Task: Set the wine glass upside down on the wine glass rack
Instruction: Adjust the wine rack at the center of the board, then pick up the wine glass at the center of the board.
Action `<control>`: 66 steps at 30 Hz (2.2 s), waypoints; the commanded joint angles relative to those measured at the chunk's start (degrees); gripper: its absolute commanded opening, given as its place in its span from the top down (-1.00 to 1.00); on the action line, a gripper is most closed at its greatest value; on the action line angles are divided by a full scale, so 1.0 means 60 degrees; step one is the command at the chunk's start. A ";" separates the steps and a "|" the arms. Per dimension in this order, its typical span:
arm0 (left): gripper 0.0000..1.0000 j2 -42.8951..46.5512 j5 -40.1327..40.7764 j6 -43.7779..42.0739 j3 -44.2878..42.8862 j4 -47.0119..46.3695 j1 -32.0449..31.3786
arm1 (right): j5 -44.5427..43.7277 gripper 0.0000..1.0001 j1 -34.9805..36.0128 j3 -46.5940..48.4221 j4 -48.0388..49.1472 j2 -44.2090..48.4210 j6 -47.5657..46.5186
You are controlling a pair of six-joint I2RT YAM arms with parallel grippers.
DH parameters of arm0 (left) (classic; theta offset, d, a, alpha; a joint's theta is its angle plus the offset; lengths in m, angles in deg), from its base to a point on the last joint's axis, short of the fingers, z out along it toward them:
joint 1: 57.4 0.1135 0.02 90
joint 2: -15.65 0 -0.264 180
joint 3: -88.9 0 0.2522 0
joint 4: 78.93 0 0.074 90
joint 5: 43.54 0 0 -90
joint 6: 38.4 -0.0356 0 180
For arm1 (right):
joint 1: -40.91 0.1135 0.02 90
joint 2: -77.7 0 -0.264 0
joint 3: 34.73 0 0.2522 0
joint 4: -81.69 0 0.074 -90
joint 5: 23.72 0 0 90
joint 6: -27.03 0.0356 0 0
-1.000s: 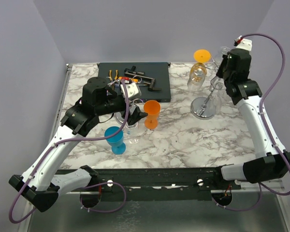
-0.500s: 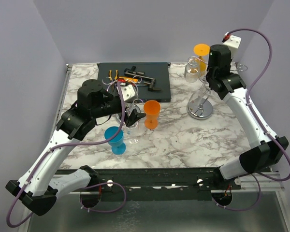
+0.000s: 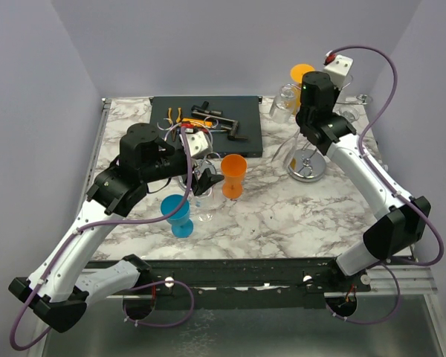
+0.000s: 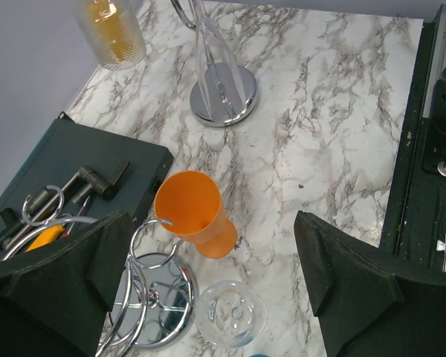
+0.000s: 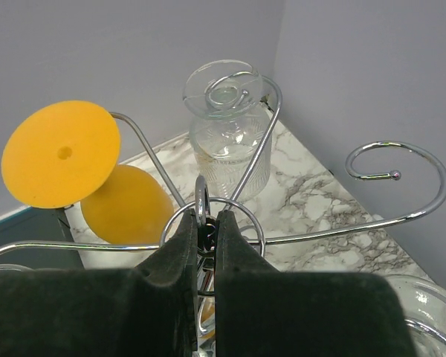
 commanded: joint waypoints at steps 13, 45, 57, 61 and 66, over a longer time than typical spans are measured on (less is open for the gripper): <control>-0.97 0.0146 0.0060 -0.0009 0.0077 0.0061 -0.0035 | 0.0635 0.04 -0.0020 -0.0102 0.1427 0.1559 0.1391; -0.97 0.0367 0.3317 0.1285 -0.0428 0.1472 0.0152 | 0.5513 -0.31 0.3972 0.3114 -0.4819 0.0526 0.0425; -0.97 0.0032 0.4288 0.0956 -0.1153 0.2721 0.1061 | 0.6292 -0.25 0.4981 -0.0050 -0.4177 0.0928 0.1815; -0.98 -0.0477 0.4666 0.0816 -0.1747 0.3148 0.1255 | 0.6271 -0.25 0.4981 -0.0718 -0.3900 0.0852 0.2038; -0.97 -0.0882 0.4376 0.0916 -0.2199 0.3360 0.1488 | 0.5805 -0.25 0.4982 -0.1535 -0.3705 0.0729 0.2351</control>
